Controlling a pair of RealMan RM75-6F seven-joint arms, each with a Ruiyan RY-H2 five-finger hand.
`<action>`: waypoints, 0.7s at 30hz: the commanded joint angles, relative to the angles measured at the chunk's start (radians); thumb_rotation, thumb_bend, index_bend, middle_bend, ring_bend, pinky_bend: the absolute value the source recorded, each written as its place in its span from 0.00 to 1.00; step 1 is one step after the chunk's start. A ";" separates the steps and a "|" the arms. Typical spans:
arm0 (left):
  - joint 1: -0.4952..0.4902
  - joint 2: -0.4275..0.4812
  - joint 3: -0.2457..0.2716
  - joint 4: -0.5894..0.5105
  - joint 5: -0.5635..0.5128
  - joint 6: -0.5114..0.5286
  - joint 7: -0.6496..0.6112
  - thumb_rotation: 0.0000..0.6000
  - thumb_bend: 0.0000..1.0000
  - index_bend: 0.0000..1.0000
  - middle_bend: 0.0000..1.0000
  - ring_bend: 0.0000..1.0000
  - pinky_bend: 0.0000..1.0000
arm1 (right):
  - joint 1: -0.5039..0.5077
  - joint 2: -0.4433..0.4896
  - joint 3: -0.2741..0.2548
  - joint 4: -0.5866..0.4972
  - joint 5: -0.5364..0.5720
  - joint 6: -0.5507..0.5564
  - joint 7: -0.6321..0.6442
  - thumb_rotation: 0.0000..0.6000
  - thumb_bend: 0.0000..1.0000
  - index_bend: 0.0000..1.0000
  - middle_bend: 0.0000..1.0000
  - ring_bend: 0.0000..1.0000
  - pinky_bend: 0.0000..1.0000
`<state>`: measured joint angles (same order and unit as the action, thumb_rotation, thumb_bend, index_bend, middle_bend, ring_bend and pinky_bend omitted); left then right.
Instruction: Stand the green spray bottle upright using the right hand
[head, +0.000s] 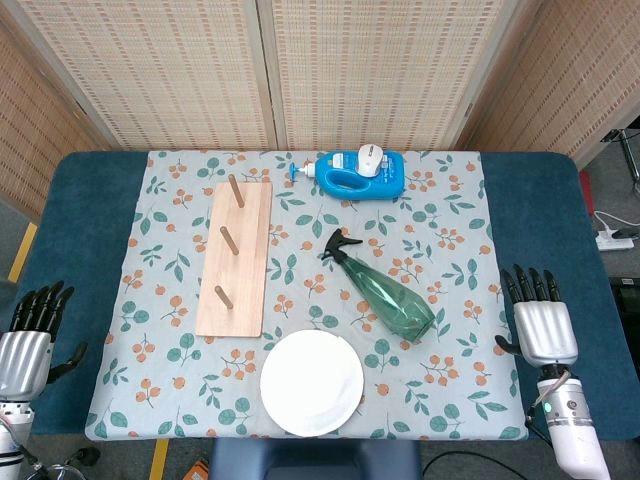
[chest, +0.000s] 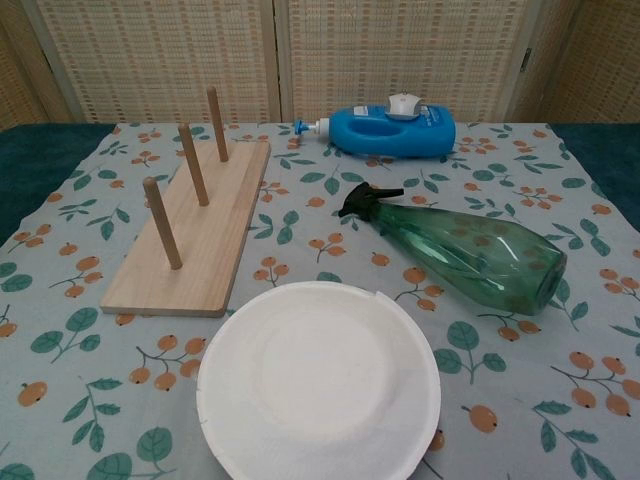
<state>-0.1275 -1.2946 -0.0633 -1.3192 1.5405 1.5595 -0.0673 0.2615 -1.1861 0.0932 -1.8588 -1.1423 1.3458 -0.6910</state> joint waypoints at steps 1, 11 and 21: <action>0.001 0.001 0.002 0.002 0.002 0.001 -0.004 1.00 0.28 0.00 0.00 0.00 0.00 | 0.008 -0.011 0.002 0.011 -0.003 -0.005 0.004 1.00 0.04 0.00 0.00 0.00 0.00; 0.007 0.004 -0.002 0.002 0.002 0.014 -0.017 1.00 0.28 0.00 0.00 0.00 0.00 | 0.018 -0.052 0.011 0.048 -0.029 0.013 0.039 1.00 0.01 0.00 0.00 0.00 0.00; 0.001 0.005 0.007 0.000 0.013 -0.001 -0.019 1.00 0.28 0.00 0.00 0.00 0.00 | 0.030 -0.131 0.028 0.122 -0.092 -0.002 0.219 1.00 0.00 0.00 0.00 0.00 0.00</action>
<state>-0.1269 -1.2895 -0.0563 -1.3196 1.5533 1.5587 -0.0859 0.2880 -1.2892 0.1135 -1.7602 -1.2175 1.3449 -0.5093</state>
